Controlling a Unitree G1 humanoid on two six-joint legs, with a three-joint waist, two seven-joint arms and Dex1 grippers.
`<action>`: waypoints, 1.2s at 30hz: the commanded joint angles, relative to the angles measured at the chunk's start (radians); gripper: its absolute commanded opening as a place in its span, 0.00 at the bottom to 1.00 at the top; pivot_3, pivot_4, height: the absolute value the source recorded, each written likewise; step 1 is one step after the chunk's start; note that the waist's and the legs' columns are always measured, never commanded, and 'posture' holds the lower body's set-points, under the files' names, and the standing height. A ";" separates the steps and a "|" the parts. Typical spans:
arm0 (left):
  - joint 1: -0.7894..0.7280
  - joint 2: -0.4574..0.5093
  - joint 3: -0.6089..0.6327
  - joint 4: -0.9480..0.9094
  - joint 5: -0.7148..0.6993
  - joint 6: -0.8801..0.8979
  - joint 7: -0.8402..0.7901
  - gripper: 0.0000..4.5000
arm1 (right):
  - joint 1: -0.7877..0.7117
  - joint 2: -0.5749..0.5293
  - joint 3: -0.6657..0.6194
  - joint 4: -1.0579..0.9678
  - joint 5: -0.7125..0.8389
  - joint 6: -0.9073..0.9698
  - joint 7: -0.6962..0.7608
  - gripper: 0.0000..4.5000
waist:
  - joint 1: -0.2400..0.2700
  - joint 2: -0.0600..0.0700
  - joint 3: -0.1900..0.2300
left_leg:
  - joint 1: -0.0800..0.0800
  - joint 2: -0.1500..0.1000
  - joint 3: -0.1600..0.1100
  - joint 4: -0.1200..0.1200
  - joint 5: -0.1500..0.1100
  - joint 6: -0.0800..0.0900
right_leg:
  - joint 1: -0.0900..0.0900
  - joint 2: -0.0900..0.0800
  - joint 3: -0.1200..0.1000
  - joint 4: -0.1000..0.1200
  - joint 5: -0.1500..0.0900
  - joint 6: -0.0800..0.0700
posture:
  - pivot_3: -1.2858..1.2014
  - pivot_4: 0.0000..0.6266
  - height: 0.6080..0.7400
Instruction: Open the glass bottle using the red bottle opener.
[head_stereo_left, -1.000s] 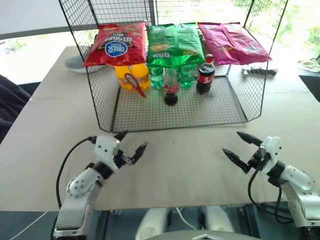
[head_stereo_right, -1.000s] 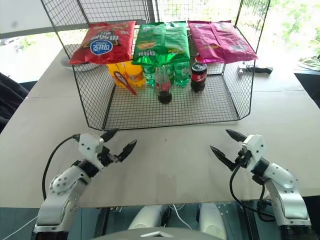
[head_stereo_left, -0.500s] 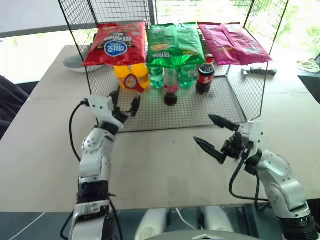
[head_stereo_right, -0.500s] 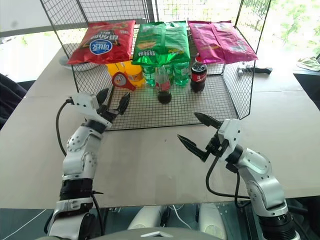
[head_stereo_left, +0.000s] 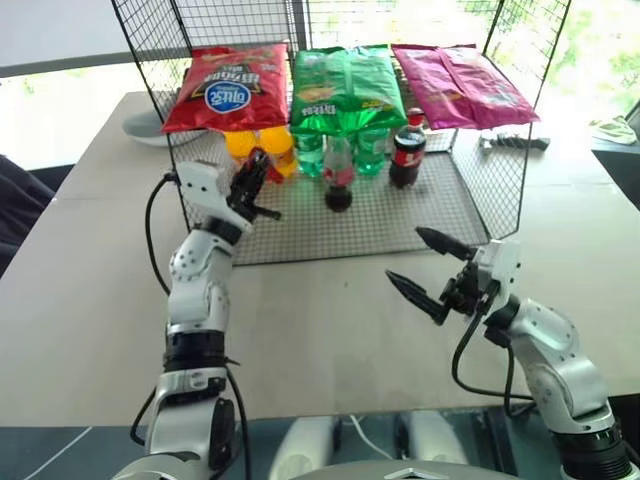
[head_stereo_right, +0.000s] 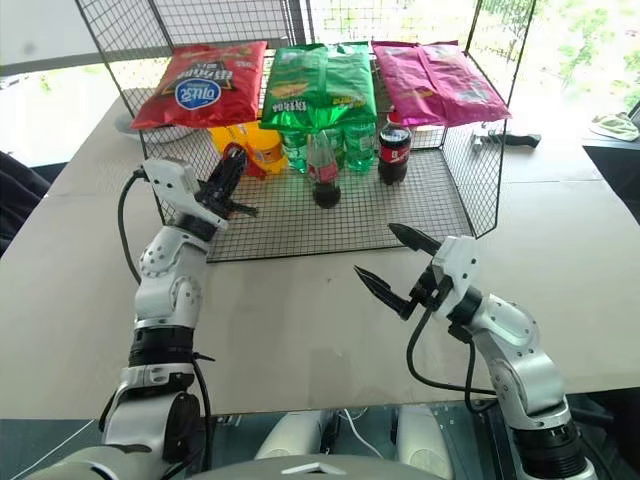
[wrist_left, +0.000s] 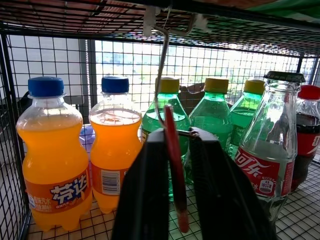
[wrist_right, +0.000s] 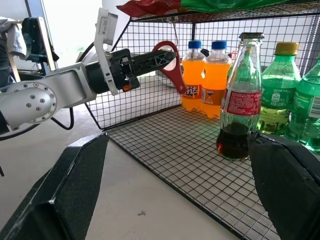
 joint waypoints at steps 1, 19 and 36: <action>0.013 0.001 0.006 -0.050 -0.011 -0.003 0.007 0.03 | -0.022 0.006 -0.001 -0.017 0.000 -0.022 0.000 1.00 | -0.002 0.000 0.000 | 0.000 0.000 0.000 0.000 0.000 0.000 | 0.000 0.000 0.000 0.000 0.000 0.000 | 0.52 0.24 1.00; 0.052 -0.086 0.122 -0.303 -0.654 0.504 0.027 0.03 | -0.068 0.028 0.022 0.029 -0.016 -0.035 0.007 1.00 | -0.013 0.000 0.000 | 0.000 0.000 0.000 0.003 0.000 0.000 | -0.001 -0.003 0.001 0.004 0.000 0.000 | 0.52 0.24 1.00; 0.061 -0.091 0.151 -0.316 -0.874 0.674 0.044 0.03 | -0.092 0.045 0.031 0.028 -0.035 -0.021 -0.013 1.00 | -0.011 0.000 0.000 | 0.001 0.000 0.001 0.012 0.000 0.000 | 0.000 0.001 0.002 0.011 0.000 0.000 | 0.52 0.24 1.00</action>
